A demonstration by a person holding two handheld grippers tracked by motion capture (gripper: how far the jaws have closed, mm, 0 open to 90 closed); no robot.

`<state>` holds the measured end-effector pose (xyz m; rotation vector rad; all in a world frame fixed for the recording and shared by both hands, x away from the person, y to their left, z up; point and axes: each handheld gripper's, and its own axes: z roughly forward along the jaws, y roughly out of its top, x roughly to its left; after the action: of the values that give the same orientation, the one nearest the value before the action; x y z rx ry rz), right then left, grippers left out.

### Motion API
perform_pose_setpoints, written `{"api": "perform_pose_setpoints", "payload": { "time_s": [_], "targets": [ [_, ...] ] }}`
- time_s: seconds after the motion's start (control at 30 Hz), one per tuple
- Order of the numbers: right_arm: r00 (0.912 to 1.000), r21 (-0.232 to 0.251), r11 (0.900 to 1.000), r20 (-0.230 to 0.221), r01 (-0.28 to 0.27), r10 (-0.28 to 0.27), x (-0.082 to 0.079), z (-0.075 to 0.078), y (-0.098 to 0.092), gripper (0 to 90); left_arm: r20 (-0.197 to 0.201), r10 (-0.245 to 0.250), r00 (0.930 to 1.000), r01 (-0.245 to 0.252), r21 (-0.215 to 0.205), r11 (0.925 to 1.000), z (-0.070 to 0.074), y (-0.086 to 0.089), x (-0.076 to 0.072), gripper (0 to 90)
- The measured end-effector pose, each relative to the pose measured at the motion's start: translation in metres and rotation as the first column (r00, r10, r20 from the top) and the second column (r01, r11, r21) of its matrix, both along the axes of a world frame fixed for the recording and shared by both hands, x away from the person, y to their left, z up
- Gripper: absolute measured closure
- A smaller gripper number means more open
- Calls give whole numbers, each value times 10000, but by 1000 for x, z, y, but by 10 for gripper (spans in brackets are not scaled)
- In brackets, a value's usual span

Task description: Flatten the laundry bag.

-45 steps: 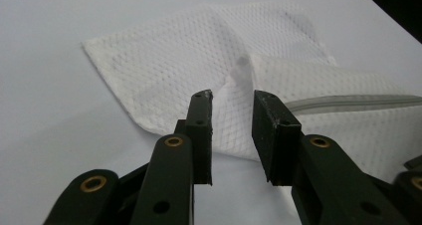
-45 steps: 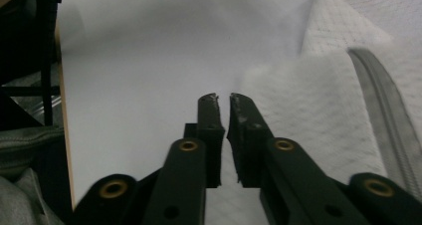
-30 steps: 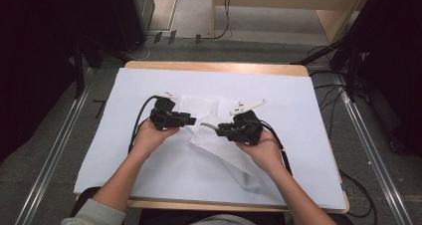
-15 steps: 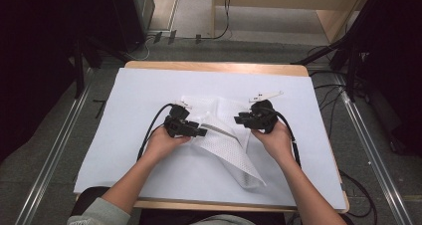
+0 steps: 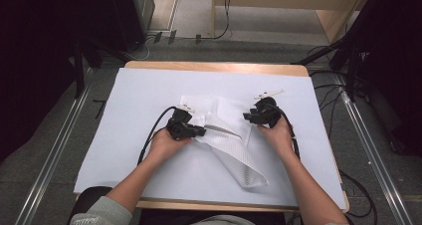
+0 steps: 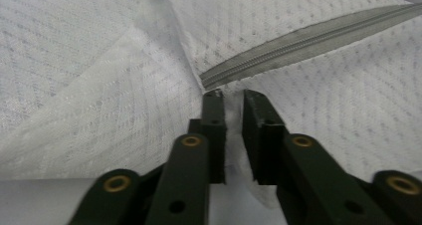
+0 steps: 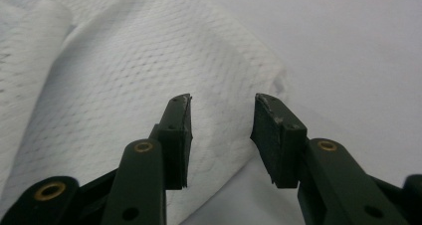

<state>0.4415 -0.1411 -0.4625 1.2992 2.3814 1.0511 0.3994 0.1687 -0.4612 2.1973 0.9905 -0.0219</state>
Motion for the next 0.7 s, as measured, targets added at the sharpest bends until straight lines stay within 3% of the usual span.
{"api": "perform_pose_setpoints", "payload": {
  "time_s": [0.13, 0.27, 0.37, 0.4, 0.47, 0.5, 0.6, 0.63, 0.7],
  "targets": [
    [9990, -63, 9990, -97, 435, -435, 4, -4, -4, 561, -24, -44, 10000, 44, -72, 10000, -1, -1, 0, 893],
    [9986, 84, 9990, -293, 447, -445, 6, -6, -5, 555, -106, -26, 9999, 25, -100, 9999, -1, 0, 1, 900],
    [9992, -326, 9987, 46, 398, -397, 5, -8, 1, 676, -234, 44, 9997, -47, -135, 9999, 0, 1, 2, 900],
    [9992, -326, 9987, 46, 398, -397, 5, -8, 1, 676, -234, 44, 9997, -47, -135, 9999, 0, 1, 2, 900],
    [9985, -504, 9973, 149, 532, -525, 5, -8, 2, 806, -216, 0, 9998, -1, -28, 10000, 3, 2, 2, 900],
    [9982, -192, 9981, -67, 589, -590, 7, -8, 0, 872, -239, -13, 9997, 12, -76, 10000, 8, 5, 0, 900],
    [9973, 25, 9973, -66, 737, -736, 10, -4, -4, 883, -263, -77, 9996, 68, -333, 9994, 15, 9, -2, 900],
    [9958, 38, 9961, 225, 885, -885, 14, 3, -9, 886, -222, -46, 9997, 34, -511, 9987, 20, 12, -4, 900],
    [9956, 50, 9959, 217, 908, -909, 17, 6, -11, 886, -195, -68, 9998, 54, -724, 9974, 28, 17, -8, 900]
  ]
}}
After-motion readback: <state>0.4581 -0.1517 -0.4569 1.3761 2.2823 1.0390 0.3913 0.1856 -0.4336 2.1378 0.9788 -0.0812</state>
